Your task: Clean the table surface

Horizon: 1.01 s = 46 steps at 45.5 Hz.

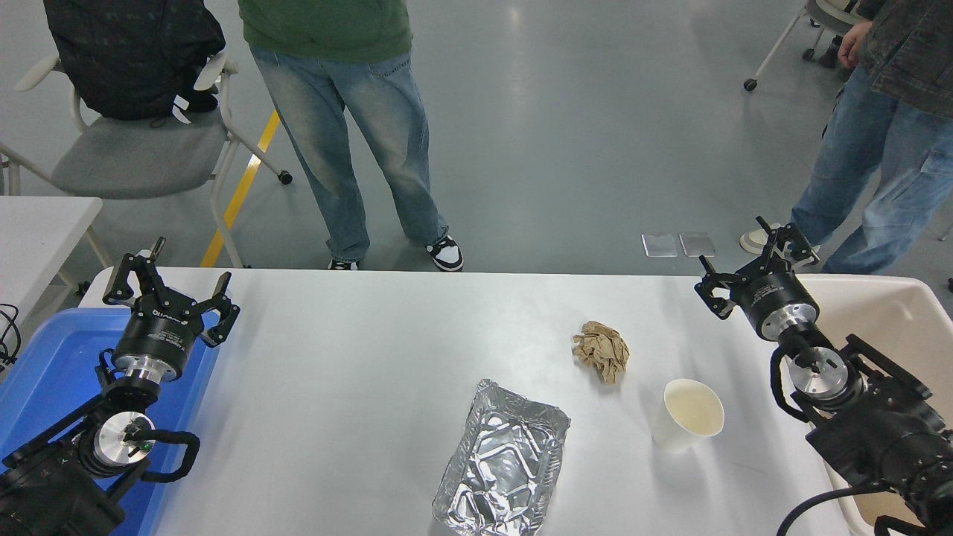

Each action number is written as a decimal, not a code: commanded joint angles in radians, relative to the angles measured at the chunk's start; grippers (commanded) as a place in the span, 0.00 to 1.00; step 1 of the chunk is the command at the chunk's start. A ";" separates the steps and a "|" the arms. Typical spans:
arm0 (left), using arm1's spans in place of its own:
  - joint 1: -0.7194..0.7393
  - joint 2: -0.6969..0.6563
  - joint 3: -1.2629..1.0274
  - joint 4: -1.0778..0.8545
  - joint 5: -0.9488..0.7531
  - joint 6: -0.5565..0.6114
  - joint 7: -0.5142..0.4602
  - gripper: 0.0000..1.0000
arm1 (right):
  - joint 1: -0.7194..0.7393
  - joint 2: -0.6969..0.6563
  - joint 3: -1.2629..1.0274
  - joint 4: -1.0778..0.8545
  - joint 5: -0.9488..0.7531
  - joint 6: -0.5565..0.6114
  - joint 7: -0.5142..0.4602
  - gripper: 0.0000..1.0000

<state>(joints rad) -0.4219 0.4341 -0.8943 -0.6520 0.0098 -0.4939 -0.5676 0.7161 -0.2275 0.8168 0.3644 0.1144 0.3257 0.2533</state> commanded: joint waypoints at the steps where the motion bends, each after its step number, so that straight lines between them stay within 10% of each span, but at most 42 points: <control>1: 0.000 0.000 0.002 0.000 0.002 0.000 0.000 0.99 | 0.003 -0.001 0.001 -0.001 -0.001 -0.001 0.000 0.99; 46: 0.000 0.000 0.000 0.000 0.001 0.000 0.000 0.99 | 0.020 -0.006 0.004 0.001 0.001 0.004 0.000 0.99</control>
<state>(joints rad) -0.4219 0.4341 -0.8944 -0.6519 0.0108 -0.4939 -0.5676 0.7339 -0.2241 0.8159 0.3658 0.1144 0.3266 0.2531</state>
